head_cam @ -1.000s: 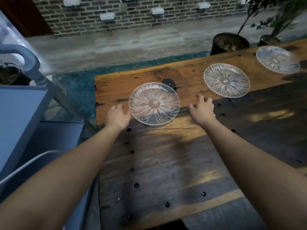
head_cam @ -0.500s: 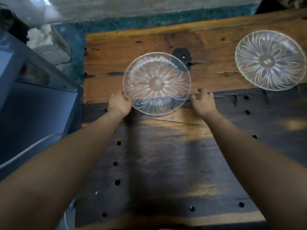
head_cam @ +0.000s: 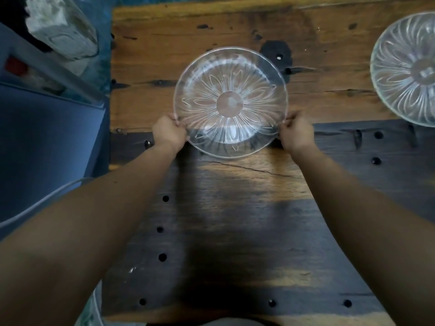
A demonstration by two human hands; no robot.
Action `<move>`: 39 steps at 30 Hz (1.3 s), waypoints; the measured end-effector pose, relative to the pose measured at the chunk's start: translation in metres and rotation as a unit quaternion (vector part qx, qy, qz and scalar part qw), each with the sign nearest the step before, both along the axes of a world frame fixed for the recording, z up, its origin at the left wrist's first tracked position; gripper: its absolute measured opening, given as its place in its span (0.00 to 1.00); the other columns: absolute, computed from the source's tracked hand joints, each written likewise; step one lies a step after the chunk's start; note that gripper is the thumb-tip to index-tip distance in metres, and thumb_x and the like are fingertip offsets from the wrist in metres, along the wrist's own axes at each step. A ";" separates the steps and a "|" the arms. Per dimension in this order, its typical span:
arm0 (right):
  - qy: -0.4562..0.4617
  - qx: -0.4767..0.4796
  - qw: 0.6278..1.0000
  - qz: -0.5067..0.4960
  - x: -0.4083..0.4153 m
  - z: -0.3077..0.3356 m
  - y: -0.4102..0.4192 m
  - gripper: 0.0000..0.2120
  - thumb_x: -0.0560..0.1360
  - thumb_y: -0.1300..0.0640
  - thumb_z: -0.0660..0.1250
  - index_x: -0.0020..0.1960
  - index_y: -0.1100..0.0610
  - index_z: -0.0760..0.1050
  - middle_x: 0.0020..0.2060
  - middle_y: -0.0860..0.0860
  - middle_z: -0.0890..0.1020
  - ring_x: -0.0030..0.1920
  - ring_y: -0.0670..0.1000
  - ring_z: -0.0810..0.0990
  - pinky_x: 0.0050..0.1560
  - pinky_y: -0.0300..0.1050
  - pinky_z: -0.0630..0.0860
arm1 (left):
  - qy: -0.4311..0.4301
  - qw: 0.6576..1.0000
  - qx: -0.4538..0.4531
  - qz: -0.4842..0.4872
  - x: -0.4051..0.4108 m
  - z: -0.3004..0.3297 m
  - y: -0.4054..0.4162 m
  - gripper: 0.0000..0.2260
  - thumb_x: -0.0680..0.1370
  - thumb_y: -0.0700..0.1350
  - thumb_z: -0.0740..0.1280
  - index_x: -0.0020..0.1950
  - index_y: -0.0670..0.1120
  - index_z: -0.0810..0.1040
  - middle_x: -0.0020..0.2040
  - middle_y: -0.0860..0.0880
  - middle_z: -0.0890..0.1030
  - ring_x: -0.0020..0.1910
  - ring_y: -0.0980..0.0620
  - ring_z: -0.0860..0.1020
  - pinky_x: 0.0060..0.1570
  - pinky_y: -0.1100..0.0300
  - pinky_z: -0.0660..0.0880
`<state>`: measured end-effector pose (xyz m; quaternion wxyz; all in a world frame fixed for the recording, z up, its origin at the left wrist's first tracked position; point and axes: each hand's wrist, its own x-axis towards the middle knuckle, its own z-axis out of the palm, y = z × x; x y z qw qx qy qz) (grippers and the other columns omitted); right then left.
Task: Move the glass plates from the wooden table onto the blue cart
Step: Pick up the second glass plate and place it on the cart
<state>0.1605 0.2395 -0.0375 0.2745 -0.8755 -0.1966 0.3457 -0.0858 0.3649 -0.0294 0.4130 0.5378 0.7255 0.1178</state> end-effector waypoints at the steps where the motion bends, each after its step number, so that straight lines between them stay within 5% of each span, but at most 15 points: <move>1: 0.005 0.003 1.000 -0.005 0.000 0.000 0.000 0.12 0.76 0.61 0.63 0.59 0.60 0.73 0.55 0.61 0.82 0.56 0.60 0.80 0.59 0.54 0.78 | -0.023 1.000 -0.013 0.011 0.001 0.004 0.001 0.06 0.78 0.36 0.65 0.43 0.44 0.76 0.50 0.39 0.83 0.43 0.43 0.84 0.47 0.45 0.83; 3: 0.018 0.007 1.000 -0.011 -0.001 0.001 0.000 0.11 0.76 0.61 0.64 0.58 0.60 0.72 0.55 0.60 0.81 0.56 0.60 0.80 0.60 0.57 0.78 | -0.053 0.998 -0.027 0.034 0.000 0.007 0.003 0.13 0.79 0.34 0.64 0.39 0.50 0.72 0.48 0.42 0.81 0.38 0.49 0.82 0.41 0.50 0.85; 9: -0.007 0.035 0.999 -0.001 -0.018 0.032 0.011 0.11 0.76 0.60 0.64 0.58 0.60 0.73 0.52 0.58 0.82 0.55 0.62 0.81 0.59 0.61 0.77 | -0.098 0.994 -0.015 0.044 -0.024 0.039 0.014 0.14 0.79 0.32 0.63 0.38 0.48 0.71 0.41 0.47 0.79 0.39 0.50 0.80 0.35 0.55 0.84; 14: -0.032 0.101 0.994 0.019 -0.044 0.077 0.033 0.09 0.76 0.60 0.65 0.56 0.59 0.72 0.51 0.58 0.82 0.55 0.60 0.81 0.60 0.59 0.78 | -0.067 0.996 0.055 0.028 -0.062 0.080 0.029 0.03 0.78 0.37 0.66 0.46 0.44 0.77 0.54 0.43 0.83 0.47 0.45 0.83 0.46 0.49 0.84; 17: -0.043 0.134 0.989 0.042 -0.067 0.108 0.047 0.11 0.76 0.60 0.65 0.57 0.61 0.72 0.51 0.59 0.82 0.55 0.61 0.80 0.60 0.60 0.77 | -0.010 0.993 0.117 0.016 -0.095 0.114 0.035 0.09 0.77 0.42 0.67 0.55 0.41 0.81 0.56 0.42 0.84 0.58 0.42 0.80 0.60 0.55 0.76; 20: -0.065 0.170 0.981 0.064 -0.096 0.141 0.063 0.11 0.76 0.60 0.65 0.57 0.61 0.72 0.50 0.60 0.82 0.54 0.63 0.81 0.59 0.62 0.77 | -0.044 0.989 0.136 0.036 -0.132 0.145 0.040 0.10 0.77 0.42 0.68 0.56 0.40 0.80 0.56 0.39 0.83 0.59 0.41 0.81 0.60 0.52 0.77; 26: -0.068 0.220 0.966 0.116 -0.175 0.191 0.096 0.08 0.73 0.60 0.64 0.52 0.59 0.73 0.46 0.57 0.82 0.53 0.63 0.81 0.57 0.62 0.78 | -0.096 0.975 0.176 0.095 -0.224 0.204 0.035 0.05 0.76 0.39 0.70 0.41 0.47 0.79 0.48 0.42 0.85 0.43 0.46 0.85 0.47 0.48 0.84; 30: -0.037 0.242 0.955 0.165 -0.247 0.215 0.121 0.04 0.74 0.61 0.64 0.48 0.56 0.71 0.40 0.52 0.78 0.52 0.62 0.81 0.56 0.62 0.79 | -0.085 0.964 0.206 0.145 -0.305 0.233 0.028 0.07 0.76 0.40 0.69 0.52 0.38 0.80 0.51 0.38 0.84 0.52 0.42 0.84 0.55 0.46 0.81; 35: -0.014 0.258 0.936 0.238 -0.346 0.231 0.149 0.04 0.76 0.59 0.64 0.50 0.57 0.72 0.47 0.56 0.82 0.51 0.62 0.81 0.55 0.63 0.78 | -0.075 0.945 0.230 0.218 -0.402 0.256 0.005 0.06 0.77 0.38 0.68 0.53 0.39 0.79 0.53 0.38 0.82 0.43 0.42 0.83 0.46 0.48 0.84; 39: -0.010 0.253 0.921 0.295 -0.428 0.233 0.168 0.05 0.75 0.60 0.65 0.50 0.59 0.74 0.45 0.59 0.83 0.45 0.58 0.83 0.52 0.53 0.80 | -0.062 0.934 0.239 0.260 -0.479 0.265 -0.019 0.03 0.77 0.36 0.67 0.48 0.38 0.79 0.45 0.39 0.82 0.49 0.39 0.84 0.50 0.45 0.83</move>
